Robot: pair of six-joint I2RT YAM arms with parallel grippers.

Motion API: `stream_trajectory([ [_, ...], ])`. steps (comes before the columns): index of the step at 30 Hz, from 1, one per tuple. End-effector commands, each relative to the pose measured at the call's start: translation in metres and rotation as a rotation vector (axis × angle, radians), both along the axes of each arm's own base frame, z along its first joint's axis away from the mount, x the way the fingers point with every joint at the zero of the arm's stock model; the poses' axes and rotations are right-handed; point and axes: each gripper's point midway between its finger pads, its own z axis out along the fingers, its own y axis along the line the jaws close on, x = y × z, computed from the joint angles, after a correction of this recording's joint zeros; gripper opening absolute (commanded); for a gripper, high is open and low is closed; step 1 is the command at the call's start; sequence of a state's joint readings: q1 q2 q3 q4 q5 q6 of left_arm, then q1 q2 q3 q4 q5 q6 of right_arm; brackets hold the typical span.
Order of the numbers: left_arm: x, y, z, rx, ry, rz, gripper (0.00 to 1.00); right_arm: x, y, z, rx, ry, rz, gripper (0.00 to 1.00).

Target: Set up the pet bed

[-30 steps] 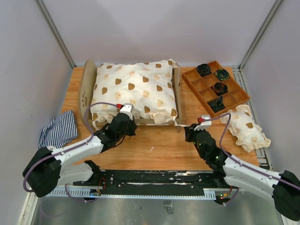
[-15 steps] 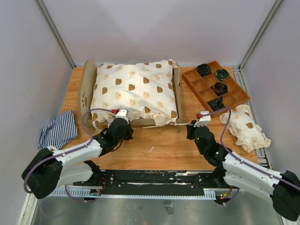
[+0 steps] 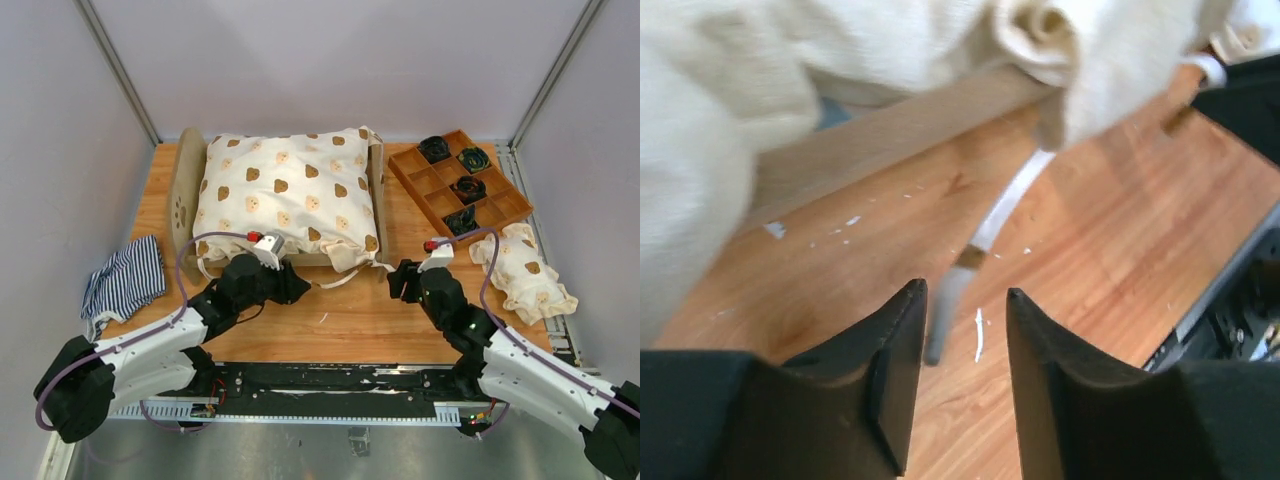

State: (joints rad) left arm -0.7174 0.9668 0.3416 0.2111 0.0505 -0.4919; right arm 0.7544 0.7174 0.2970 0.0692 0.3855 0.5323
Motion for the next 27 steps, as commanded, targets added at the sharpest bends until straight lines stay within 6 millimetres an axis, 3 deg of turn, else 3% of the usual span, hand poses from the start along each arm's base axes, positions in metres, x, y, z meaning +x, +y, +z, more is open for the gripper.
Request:
stream_trajectory([
  [1,-0.022,-0.020,0.026,-0.088,-0.053,-0.151,0.51,-0.007,-0.009,0.028,0.075,0.026,-0.055,0.61],
  [7,-0.002,0.012,0.060,-0.018,-0.146,0.026,0.71,-0.015,0.014,0.062,0.144,-0.004,0.083,0.56],
  [12,0.028,0.065,0.080,0.125,-0.184,0.336,0.77,-0.011,0.042,0.086,0.133,-0.029,0.167,0.52],
  [17,0.037,0.093,0.087,0.171,-0.174,0.468,0.77,-0.008,0.077,0.103,-0.050,-0.096,0.211,0.53],
  [21,0.042,0.104,0.097,0.125,-0.161,0.519,0.76,-0.006,0.110,0.110,-0.146,-0.148,0.249,0.55],
  [27,0.045,0.095,0.094,0.078,-0.131,0.486,0.76,0.012,0.137,0.091,-0.259,-0.139,0.247,0.56],
])
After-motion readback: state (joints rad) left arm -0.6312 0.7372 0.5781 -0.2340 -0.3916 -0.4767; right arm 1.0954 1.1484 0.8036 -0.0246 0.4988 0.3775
